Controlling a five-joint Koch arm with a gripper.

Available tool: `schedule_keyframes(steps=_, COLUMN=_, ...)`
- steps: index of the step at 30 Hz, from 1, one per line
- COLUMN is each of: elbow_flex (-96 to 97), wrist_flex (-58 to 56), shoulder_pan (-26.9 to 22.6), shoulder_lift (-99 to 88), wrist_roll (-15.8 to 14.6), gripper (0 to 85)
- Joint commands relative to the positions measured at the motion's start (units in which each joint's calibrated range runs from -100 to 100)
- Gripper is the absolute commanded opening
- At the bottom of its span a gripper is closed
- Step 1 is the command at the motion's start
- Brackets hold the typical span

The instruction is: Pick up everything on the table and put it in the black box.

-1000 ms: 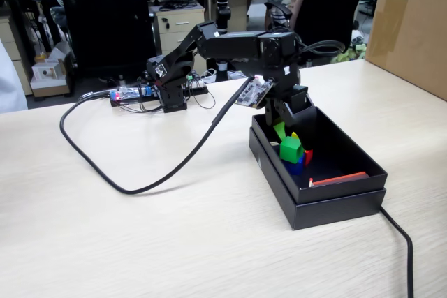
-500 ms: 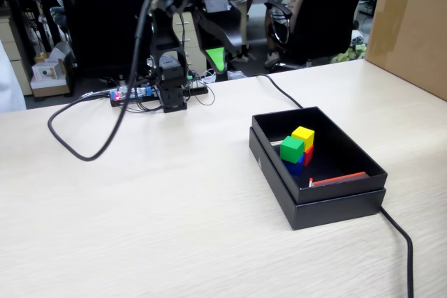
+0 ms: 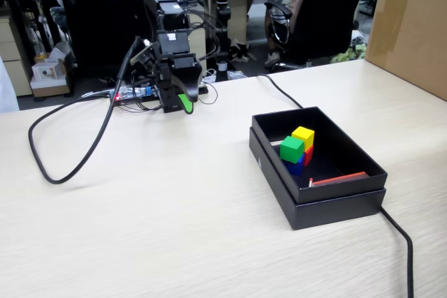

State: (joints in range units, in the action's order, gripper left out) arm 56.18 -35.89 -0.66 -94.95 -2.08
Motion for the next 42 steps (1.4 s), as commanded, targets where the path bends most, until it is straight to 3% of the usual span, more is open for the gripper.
schedule_keyframes(steps=1, elbow_flex=2.66, wrist_flex=5.52, shoulder_pan=0.29, shoulder_lift=-3.90, wrist_roll=0.39, gripper=52.0)
schedule_keyframes(steps=19, elbow_flex=39.74, wrist_flex=35.59, shoulder_pan=1.61, shoulder_lift=-5.05, wrist_roll=0.59, gripper=50.7)
schedule_keyframes(steps=42, elbow_flex=40.55, wrist_flex=35.50, shoulder_pan=1.56, shoulder_lift=-5.05, wrist_roll=0.54, gripper=49.3)
